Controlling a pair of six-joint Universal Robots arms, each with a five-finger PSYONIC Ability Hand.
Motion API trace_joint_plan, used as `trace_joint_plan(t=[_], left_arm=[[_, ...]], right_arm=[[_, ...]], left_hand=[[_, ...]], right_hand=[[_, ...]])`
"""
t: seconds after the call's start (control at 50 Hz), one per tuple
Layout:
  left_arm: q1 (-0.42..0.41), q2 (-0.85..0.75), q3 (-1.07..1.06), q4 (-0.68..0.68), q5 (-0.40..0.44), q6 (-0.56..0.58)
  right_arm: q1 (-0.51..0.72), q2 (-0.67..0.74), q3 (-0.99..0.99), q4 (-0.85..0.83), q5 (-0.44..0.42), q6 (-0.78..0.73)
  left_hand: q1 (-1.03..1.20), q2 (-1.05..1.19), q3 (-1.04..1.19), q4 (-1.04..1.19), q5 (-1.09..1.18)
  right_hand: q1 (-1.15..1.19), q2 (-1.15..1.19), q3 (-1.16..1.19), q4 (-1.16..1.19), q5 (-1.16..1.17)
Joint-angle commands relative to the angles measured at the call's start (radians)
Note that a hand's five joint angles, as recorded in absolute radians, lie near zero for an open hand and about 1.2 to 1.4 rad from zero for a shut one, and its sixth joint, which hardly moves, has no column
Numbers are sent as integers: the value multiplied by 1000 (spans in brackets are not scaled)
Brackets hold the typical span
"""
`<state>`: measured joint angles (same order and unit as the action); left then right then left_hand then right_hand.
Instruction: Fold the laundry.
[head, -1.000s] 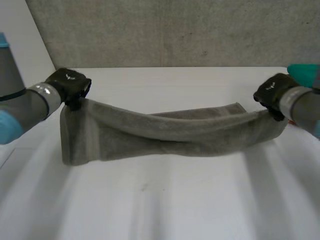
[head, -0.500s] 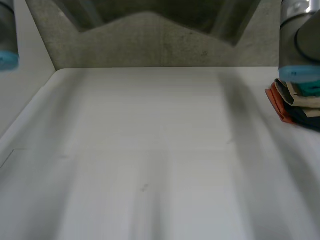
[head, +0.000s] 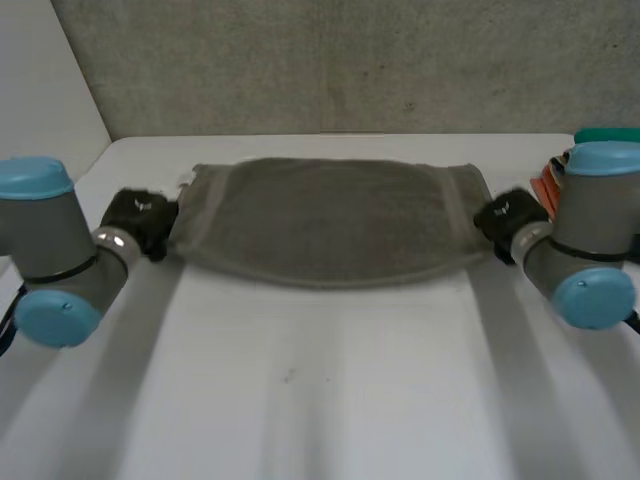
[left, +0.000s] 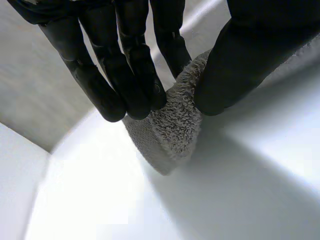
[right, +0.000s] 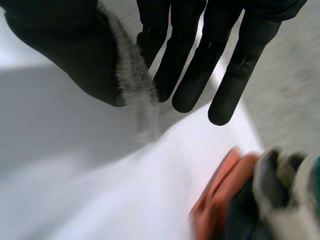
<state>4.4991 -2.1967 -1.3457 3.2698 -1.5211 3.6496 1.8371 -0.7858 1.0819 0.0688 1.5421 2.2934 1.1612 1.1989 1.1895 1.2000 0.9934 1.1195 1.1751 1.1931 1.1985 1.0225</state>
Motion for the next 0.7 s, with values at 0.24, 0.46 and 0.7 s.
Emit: trace_joint_plan(t=[0.24, 0.46, 0.7], left_arm=[[34, 316, -278, -441, 45, 368], [-93, 9, 196, -220, -28, 188], [-162, -345, 663, -248, -102, 242]], right_arm=[[-67, -320, 376, 282, 15, -382], [-61, -95, 148, -55, 107, -203], [-25, 66, 10, -219, 133, -244]], left_hand=[[235, 197, 207, 196, 228], [235, 197, 207, 196, 228], [235, 197, 207, 196, 228]], right_hand=[[277, 221, 203, 198, 199], [277, 221, 203, 198, 199], [277, 221, 203, 198, 199]])
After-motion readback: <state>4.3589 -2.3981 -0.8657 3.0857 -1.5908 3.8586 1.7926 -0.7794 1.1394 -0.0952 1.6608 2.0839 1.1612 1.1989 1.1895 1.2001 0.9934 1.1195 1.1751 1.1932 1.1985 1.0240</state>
